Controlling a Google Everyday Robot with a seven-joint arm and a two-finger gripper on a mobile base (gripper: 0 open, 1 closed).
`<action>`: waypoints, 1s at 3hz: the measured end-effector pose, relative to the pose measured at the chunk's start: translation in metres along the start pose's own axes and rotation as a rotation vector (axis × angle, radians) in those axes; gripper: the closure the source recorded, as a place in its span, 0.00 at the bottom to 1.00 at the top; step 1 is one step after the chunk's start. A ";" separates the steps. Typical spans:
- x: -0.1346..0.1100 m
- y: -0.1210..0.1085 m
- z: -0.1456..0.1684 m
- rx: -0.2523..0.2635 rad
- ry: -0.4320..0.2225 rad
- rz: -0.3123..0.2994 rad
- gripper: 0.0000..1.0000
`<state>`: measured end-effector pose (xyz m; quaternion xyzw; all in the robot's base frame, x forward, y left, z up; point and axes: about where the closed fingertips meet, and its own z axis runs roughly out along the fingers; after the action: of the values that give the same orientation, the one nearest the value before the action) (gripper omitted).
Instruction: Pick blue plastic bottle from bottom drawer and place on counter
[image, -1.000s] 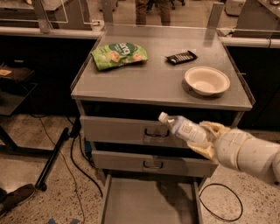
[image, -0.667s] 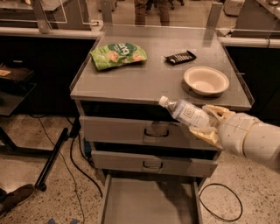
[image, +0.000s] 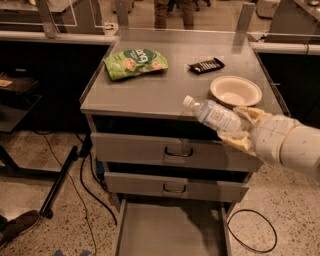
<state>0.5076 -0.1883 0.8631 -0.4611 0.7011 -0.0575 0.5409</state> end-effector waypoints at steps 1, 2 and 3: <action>-0.049 -0.043 0.012 0.016 -0.071 -0.050 1.00; -0.052 -0.045 0.013 0.018 -0.075 -0.049 1.00; -0.070 -0.052 0.035 -0.006 -0.109 -0.017 1.00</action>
Offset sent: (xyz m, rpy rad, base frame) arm 0.0266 0.0100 0.0405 -0.0004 -0.0517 0.0370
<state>0.5658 -0.1533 0.9278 -0.4711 0.6667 -0.0349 0.5766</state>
